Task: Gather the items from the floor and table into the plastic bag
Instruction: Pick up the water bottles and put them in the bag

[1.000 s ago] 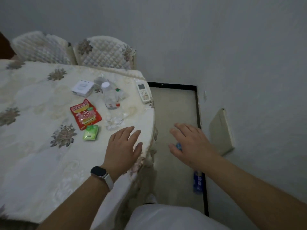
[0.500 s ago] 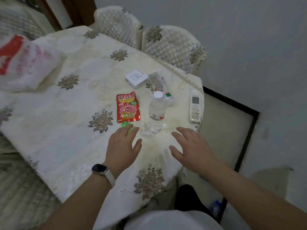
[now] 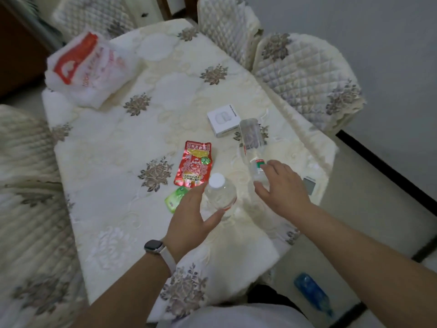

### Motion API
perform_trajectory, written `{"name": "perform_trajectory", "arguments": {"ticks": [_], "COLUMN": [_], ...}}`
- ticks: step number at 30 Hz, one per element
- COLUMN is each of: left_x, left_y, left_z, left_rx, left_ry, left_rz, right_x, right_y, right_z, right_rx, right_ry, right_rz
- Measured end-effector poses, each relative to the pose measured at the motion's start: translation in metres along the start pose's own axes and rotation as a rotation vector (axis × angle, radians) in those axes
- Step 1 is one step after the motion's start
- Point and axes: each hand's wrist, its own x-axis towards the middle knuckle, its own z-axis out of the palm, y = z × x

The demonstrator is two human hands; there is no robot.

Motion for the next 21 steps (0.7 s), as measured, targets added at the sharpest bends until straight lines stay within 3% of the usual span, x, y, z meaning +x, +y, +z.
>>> {"name": "perform_trajectory", "arguments": {"ticks": [7, 12, 21], "left_x": [0.01, 0.018, 0.028], "left_y": [0.018, 0.022, 0.032], "left_z": [0.026, 0.043, 0.054], "left_rx": [-0.317, -0.545, -0.576], "left_ry": [0.096, 0.174, 0.25], "left_rz": [-0.162, -0.349, -0.476], "right_x": [0.071, 0.112, 0.131], "right_y": [0.015, 0.009, 0.008], "right_z": [0.019, 0.029, 0.052], "right_rx": [0.005, 0.091, 0.235], "right_ry": [-0.09, -0.158, -0.176], "right_rz": [-0.005, 0.166, 0.321]}}
